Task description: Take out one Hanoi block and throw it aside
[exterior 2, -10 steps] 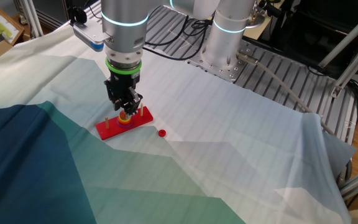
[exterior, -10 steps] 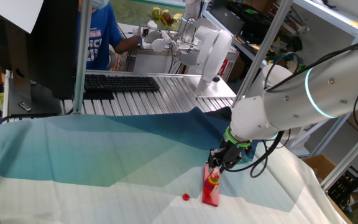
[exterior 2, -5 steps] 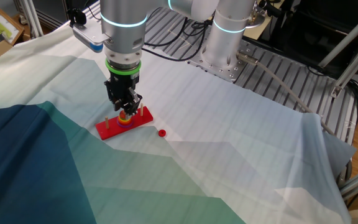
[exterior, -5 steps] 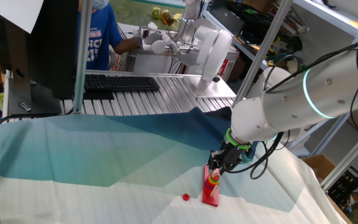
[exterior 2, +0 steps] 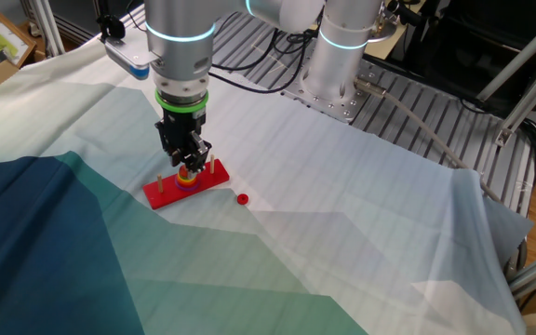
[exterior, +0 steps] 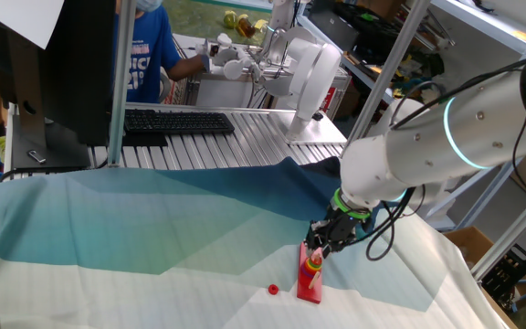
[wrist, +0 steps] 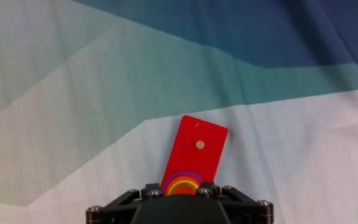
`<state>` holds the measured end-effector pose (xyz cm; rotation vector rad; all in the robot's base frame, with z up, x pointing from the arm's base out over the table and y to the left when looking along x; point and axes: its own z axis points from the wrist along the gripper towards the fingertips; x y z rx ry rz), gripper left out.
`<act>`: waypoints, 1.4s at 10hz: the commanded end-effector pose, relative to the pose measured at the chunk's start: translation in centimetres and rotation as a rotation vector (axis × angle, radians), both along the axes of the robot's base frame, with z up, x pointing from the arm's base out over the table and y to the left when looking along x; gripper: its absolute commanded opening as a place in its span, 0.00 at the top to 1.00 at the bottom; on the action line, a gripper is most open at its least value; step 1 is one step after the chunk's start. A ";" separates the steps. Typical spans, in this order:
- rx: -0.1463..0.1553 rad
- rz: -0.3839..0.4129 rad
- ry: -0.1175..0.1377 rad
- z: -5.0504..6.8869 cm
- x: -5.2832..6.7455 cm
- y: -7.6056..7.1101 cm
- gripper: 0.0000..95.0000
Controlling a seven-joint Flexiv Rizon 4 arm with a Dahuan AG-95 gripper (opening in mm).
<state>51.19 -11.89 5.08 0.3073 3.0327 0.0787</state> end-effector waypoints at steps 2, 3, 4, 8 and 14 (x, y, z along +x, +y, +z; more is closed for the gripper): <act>-0.008 0.001 -0.001 -0.1 -0.3 -0.1 0.60; -0.009 0.003 -0.001 -0.1 -0.3 -0.1 0.60; -0.008 0.005 -0.003 -0.1 -0.3 -0.1 0.60; -0.011 0.017 -0.004 -0.1 -0.3 -0.2 0.60; -0.012 0.041 -0.003 -0.1 -0.3 -0.2 0.80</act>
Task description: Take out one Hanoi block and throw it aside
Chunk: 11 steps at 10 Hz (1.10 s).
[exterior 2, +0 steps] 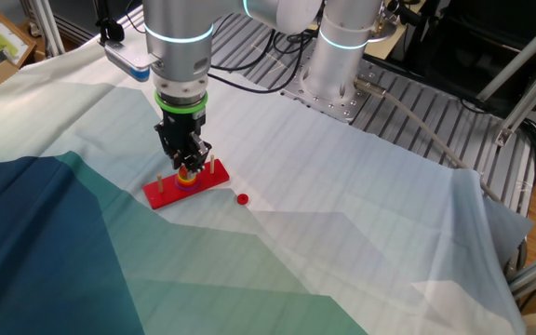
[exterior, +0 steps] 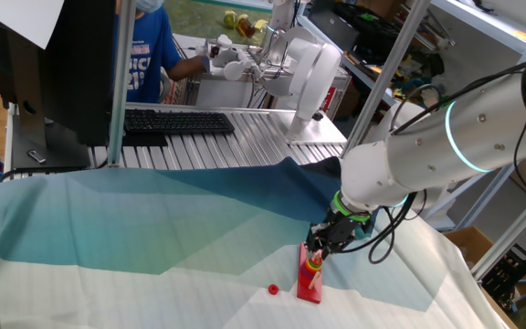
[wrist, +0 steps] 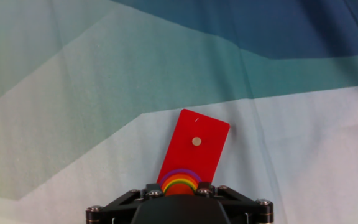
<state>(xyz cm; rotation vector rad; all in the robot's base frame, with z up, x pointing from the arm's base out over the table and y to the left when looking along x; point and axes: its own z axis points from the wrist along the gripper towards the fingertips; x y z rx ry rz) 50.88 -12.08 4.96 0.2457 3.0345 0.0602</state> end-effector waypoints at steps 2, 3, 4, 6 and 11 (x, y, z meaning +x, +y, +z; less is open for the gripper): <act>0.001 0.006 0.002 0.0 0.0 0.0 1.00; 0.000 0.014 0.005 0.0 0.0 0.0 1.00; 0.000 0.018 0.010 0.0 0.0 0.0 1.00; 0.001 0.015 0.028 0.7 0.2 0.0 1.00; -0.001 0.018 0.114 5.5 0.5 0.0 1.00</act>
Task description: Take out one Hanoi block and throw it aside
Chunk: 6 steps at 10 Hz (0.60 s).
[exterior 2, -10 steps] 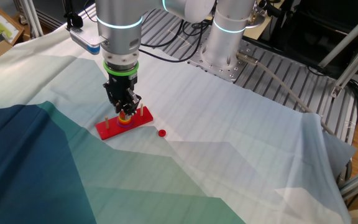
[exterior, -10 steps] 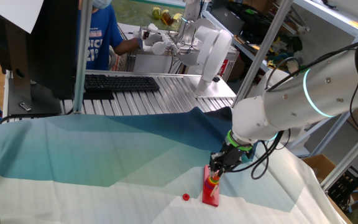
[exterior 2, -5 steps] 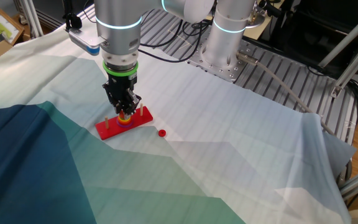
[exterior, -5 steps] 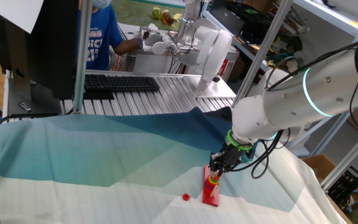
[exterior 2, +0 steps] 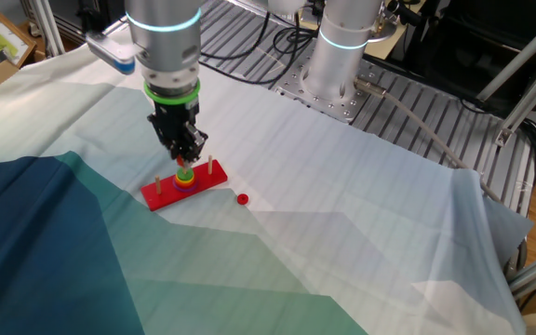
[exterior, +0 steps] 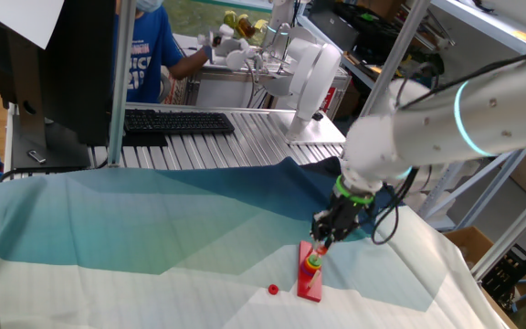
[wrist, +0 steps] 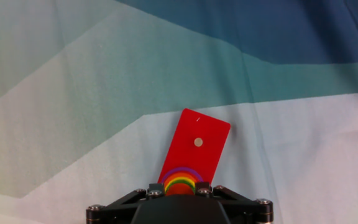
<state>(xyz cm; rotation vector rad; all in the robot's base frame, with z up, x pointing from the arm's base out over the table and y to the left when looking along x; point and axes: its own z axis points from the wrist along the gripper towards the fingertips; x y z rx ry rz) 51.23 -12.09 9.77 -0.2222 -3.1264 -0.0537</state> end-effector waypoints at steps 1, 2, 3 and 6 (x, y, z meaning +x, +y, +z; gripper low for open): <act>-0.009 -0.020 0.024 1.7 0.2 0.6 1.00; -0.017 -0.033 0.030 2.3 0.3 1.2 1.00; -0.021 -0.063 0.036 3.4 0.3 2.7 1.00; -0.041 -0.154 0.038 5.0 -0.3 7.6 1.00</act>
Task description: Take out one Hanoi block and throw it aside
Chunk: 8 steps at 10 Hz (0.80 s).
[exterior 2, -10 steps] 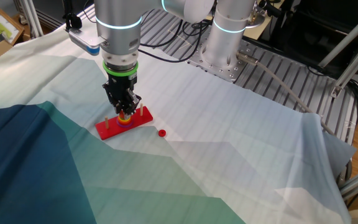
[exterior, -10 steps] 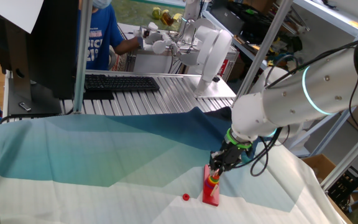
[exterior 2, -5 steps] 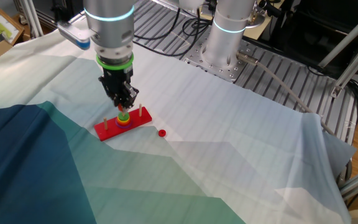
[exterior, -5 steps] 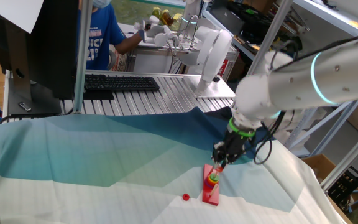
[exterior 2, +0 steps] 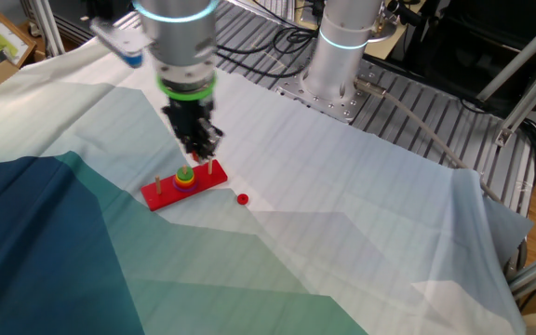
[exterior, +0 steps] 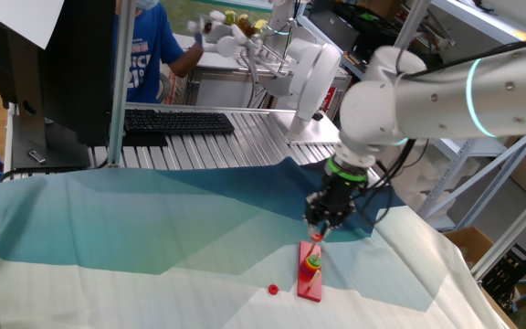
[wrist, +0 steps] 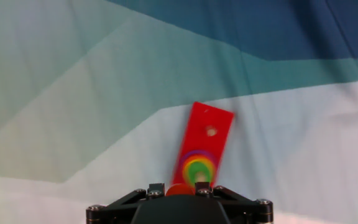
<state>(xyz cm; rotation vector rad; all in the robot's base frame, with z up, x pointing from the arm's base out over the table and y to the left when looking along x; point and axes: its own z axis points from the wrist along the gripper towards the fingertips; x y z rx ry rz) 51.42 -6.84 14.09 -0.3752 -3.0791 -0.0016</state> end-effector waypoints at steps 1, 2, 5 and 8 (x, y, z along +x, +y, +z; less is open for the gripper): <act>-0.021 -0.078 0.000 1.0 -1.0 3.7 1.00; -0.027 -0.113 -0.001 1.2 -1.9 5.3 1.00; -0.048 -0.176 -0.011 0.8 -4.5 8.9 1.00; -0.055 -0.222 -0.003 0.9 -5.6 9.9 1.00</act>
